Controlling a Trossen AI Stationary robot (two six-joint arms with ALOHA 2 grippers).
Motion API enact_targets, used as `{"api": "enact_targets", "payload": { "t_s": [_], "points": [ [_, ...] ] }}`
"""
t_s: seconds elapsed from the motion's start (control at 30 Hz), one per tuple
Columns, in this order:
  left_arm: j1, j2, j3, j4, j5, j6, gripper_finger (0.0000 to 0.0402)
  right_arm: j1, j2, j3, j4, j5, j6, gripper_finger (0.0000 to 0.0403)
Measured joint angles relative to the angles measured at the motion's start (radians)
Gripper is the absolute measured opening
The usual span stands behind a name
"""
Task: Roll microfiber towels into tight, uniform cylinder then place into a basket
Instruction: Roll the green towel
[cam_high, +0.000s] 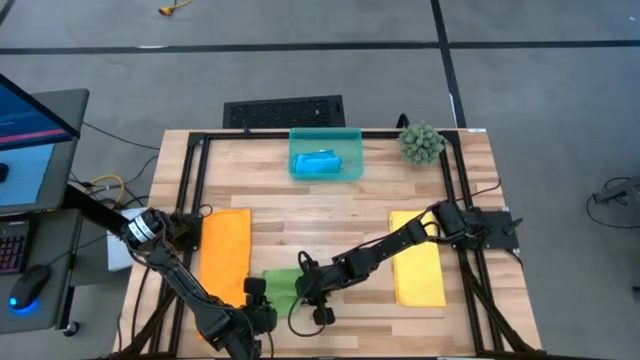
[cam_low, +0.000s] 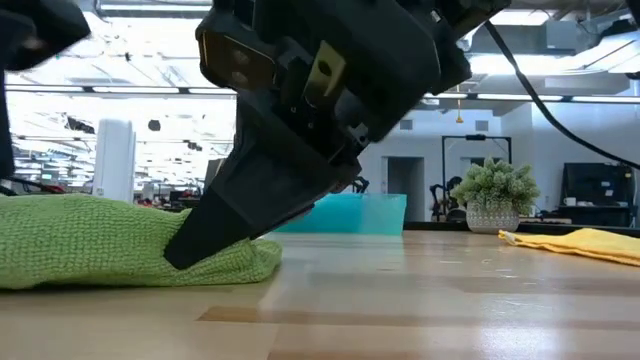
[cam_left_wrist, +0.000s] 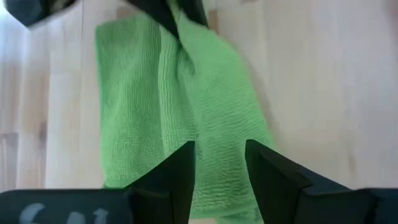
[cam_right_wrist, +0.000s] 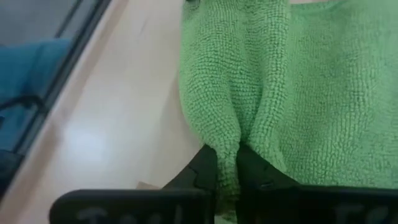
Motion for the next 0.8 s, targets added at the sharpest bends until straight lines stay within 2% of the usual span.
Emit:
{"api": "enact_targets", "payload": {
  "t_s": [0.13, 0.43, 0.57, 0.8],
  "points": [
    [-0.034, -0.001, 0.021, -0.001, -0.034, -0.001, 0.0135, -0.012, 0.002, -0.002, 0.036, -0.063, 0.055, 0.0025],
    [-0.08, 0.002, 0.001, 0.073, -0.084, -0.001, 0.0135, -0.037, 0.006, -0.004, 0.077, -0.143, 0.229, 0.0038],
    [-0.077, 0.002, -0.045, 0.18, -0.099, 0.066, 0.0135, -0.039, 0.008, -0.004, 0.088, -0.162, 0.278, 0.0027],
    [-0.075, 0.004, -0.066, 0.189, -0.152, 0.084, 0.0135, -0.039, 0.007, -0.004, 0.091, -0.164, 0.301, 0.0036]
  ]
}}
